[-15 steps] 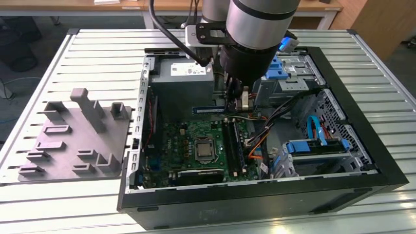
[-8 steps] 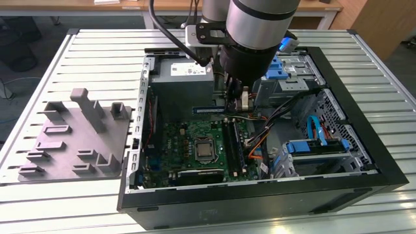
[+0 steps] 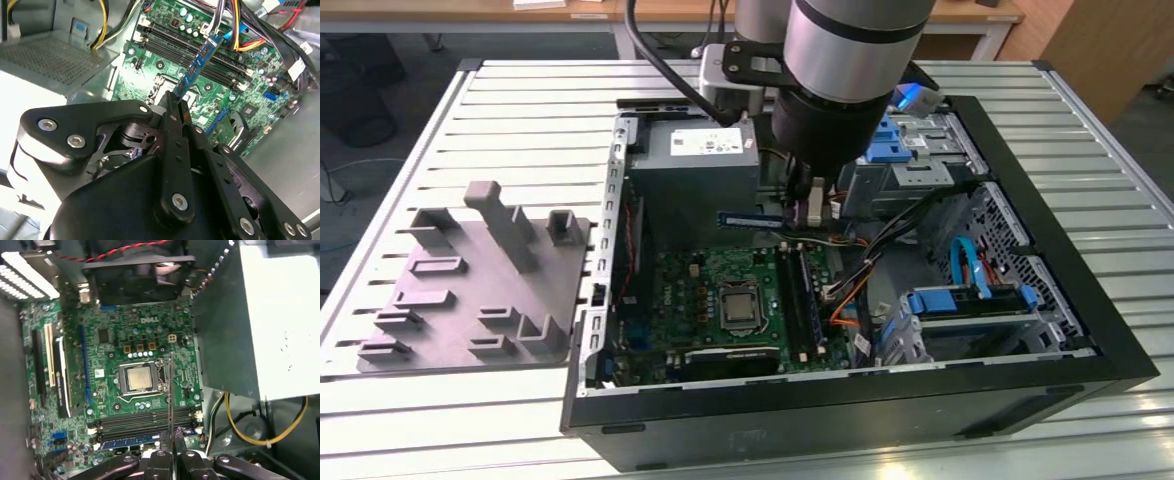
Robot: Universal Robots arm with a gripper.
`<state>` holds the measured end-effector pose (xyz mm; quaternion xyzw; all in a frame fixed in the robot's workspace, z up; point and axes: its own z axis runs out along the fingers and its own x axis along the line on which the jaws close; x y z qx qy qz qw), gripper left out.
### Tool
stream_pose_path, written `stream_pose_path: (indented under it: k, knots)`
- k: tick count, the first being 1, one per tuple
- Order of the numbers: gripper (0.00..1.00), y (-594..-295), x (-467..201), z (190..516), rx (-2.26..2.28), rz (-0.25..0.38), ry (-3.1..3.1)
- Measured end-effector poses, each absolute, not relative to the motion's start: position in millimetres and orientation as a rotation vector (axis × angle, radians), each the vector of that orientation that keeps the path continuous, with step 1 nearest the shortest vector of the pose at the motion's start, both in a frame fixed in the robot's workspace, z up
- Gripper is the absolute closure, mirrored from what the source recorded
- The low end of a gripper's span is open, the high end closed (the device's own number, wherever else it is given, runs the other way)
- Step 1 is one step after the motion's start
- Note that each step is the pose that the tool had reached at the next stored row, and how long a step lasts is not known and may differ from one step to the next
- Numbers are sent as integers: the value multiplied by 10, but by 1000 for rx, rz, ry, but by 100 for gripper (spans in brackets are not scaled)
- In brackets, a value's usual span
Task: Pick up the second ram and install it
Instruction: 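Insert the second ram into the second slot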
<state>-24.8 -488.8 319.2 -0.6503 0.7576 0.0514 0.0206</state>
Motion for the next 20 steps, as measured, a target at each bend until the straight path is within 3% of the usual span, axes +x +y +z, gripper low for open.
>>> stream_pose_path:
  k: [20]
  knots:
    - [86, -4888, -248, 3184, -1651, 148, 2603]
